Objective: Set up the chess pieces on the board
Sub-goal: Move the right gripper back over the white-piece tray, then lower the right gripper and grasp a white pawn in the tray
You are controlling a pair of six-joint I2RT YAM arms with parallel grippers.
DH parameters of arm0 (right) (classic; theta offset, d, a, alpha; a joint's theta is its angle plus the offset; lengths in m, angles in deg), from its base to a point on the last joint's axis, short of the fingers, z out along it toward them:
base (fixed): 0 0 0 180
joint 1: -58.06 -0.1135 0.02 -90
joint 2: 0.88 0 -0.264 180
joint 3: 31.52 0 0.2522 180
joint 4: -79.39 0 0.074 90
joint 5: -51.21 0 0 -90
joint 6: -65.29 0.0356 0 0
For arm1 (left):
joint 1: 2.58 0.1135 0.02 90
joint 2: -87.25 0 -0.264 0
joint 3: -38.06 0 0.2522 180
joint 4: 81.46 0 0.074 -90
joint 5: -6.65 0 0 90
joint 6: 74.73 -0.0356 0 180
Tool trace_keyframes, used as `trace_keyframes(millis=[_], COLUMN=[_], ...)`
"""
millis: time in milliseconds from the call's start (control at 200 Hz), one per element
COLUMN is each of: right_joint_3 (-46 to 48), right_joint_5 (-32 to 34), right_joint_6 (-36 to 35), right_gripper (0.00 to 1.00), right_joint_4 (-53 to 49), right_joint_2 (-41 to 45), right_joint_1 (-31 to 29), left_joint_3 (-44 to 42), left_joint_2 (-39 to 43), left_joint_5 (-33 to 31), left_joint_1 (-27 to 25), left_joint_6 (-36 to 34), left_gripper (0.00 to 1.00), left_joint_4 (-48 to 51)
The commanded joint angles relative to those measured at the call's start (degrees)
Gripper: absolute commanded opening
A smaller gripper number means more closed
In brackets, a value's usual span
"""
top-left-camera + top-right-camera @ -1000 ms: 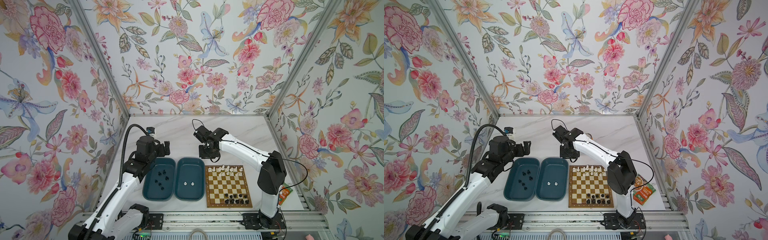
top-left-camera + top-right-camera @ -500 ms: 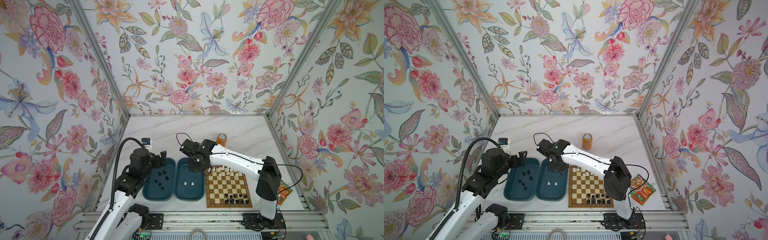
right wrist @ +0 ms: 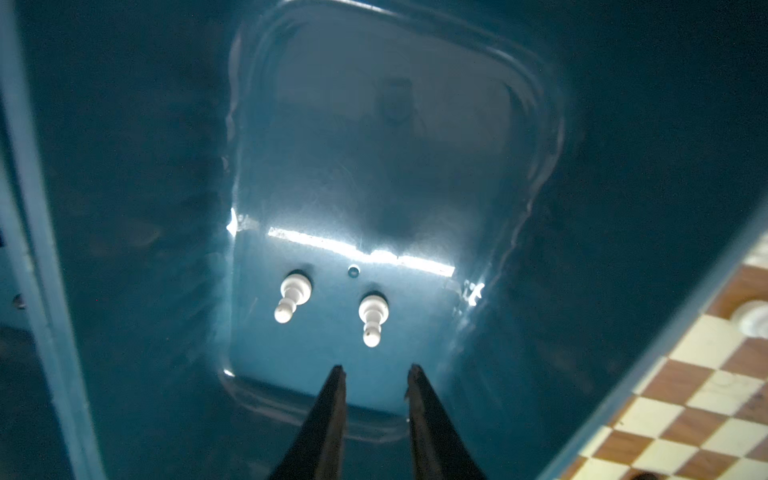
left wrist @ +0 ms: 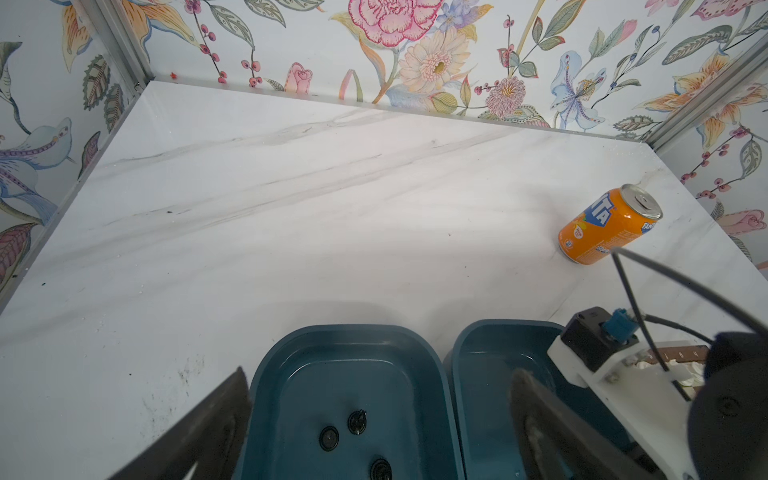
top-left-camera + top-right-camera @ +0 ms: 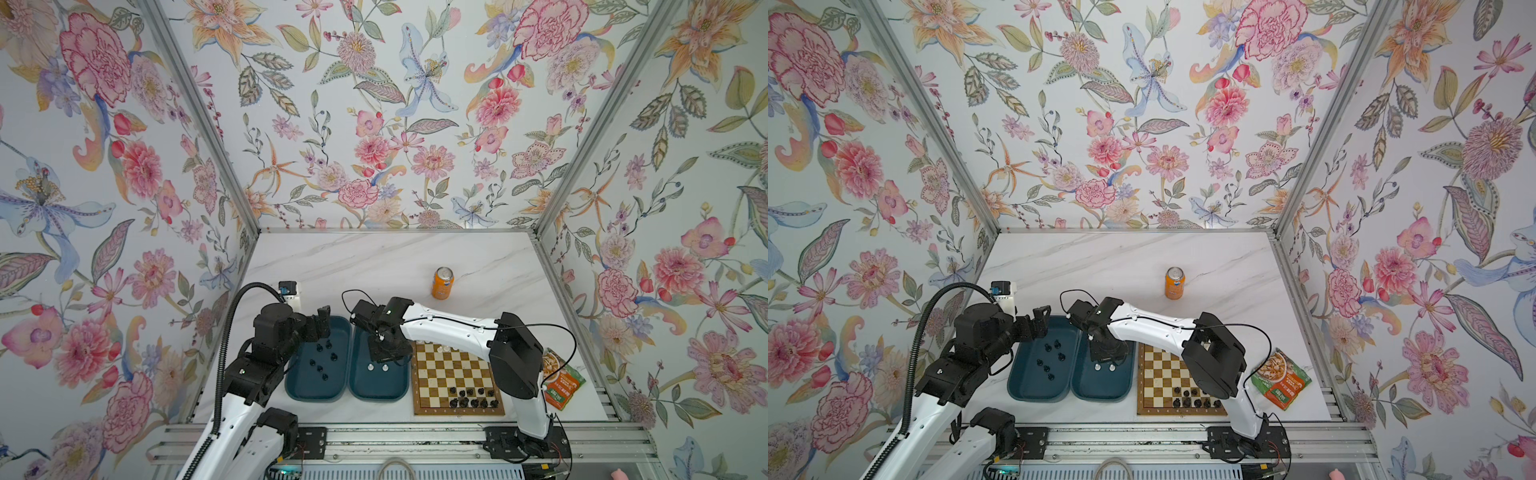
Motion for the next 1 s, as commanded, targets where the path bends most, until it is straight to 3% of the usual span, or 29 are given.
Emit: trace_keyframes(millis=[0, 996], right_joint_3=[0.44, 3.22], right_joint_5=[-0.88, -2.70], right_joint_6=[-0.02, 0.47], right_gripper=[0.28, 0.23], right_joint_4=[1.08, 3.51], right_joint_2=[-1.48, -4.29], right_joint_1=[-0.53, -0.66], left_joint_3=[-0.20, 0.07], left_joint_2=[-0.08, 0.54], left_joint_5=[-0.25, -1.67], left_joint_1=[-0.42, -0.45], left_joint_6=[0.29, 0.14], left_gripper=[0.98, 0.98], left_joint_4=[0.77, 1.56])
